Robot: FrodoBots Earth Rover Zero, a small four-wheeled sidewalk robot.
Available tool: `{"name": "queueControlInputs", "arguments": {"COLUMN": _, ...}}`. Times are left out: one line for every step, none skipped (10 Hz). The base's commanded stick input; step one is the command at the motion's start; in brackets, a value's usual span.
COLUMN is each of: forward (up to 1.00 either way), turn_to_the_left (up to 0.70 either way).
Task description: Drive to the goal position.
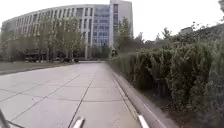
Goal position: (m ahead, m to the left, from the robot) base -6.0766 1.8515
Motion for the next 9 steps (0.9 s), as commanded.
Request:
{"name": "queueControlInputs", "arguments": {"forward": 0.00, "turn_to_the_left": 0.00}}
{"name": "queueControlInputs", "arguments": {"forward": 0.00, "turn_to_the_left": 0.00}}
{"name": "queueControlInputs", "arguments": {"forward": 0.00, "turn_to_the_left": 0.00}}
{"name": "queueControlInputs", "arguments": {"forward": 0.00, "turn_to_the_left": 0.00}}
{"name": "queueControlInputs", "arguments": {"forward": 0.04, "turn_to_the_left": 0.00}}
{"name": "queueControlInputs", "arguments": {"forward": 0.04, "turn_to_the_left": 0.00}}
{"name": "queueControlInputs", "arguments": {"forward": 0.02, "turn_to_the_left": 0.00}}
{"name": "queueControlInputs", "arguments": {"forward": 0.00, "turn_to_the_left": 0.00}}
{"name": "queueControlInputs", "arguments": {"forward": 0.00, "turn_to_the_left": 0.00}}
